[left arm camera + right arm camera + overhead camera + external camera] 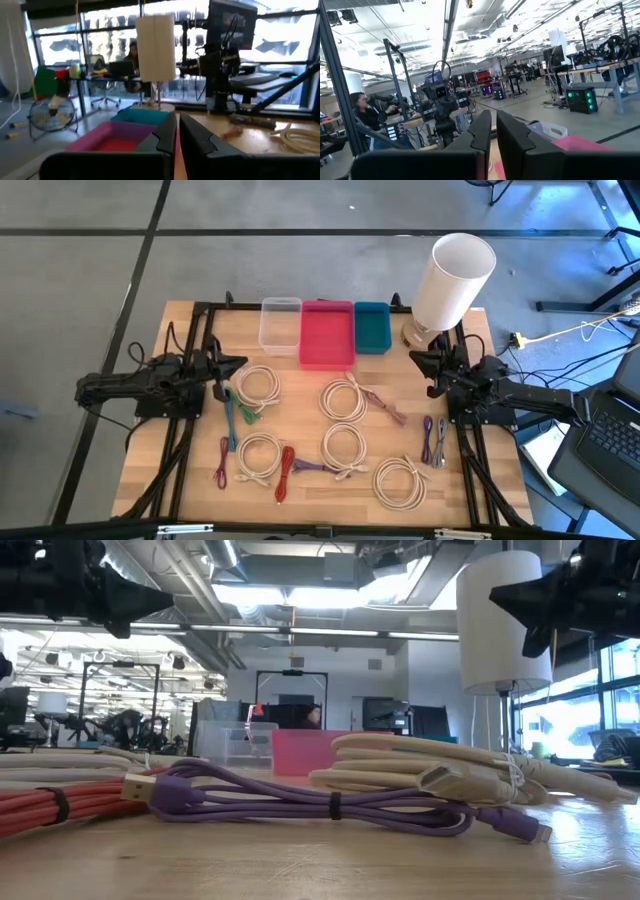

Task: Pick & Place USB Port
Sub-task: Put the pink USB cable into the blue bin

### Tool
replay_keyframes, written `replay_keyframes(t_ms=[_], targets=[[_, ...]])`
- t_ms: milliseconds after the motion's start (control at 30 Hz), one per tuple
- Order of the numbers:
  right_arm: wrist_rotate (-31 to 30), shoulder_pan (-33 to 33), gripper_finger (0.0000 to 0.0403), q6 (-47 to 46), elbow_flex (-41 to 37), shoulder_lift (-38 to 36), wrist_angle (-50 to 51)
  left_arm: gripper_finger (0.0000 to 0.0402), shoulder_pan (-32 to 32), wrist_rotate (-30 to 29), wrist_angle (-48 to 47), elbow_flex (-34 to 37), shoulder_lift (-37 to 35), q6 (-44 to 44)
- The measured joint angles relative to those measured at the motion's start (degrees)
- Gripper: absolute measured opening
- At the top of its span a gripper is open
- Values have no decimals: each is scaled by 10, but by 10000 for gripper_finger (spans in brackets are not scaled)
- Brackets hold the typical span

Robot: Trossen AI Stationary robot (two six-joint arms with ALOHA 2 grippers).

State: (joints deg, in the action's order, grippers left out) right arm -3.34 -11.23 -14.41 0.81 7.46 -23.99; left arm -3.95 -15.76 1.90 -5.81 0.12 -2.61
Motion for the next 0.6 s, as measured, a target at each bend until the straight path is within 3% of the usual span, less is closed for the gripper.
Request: replay_keyframes(t_ms=[133,233,433,600], targets=[[55,0,33,-32,37,24,8,28,0,-42,-4,-21,0,-2],[88,6,33,-49,98,71,76,31,0,-63,-2,-30,0,-26],[89,28,33,-23,256,249,322,31,0,-118,-5,-31,0,-43],[89,54,33,-97,324,402,559,31,0,-116,-5,-31,0,-19]])
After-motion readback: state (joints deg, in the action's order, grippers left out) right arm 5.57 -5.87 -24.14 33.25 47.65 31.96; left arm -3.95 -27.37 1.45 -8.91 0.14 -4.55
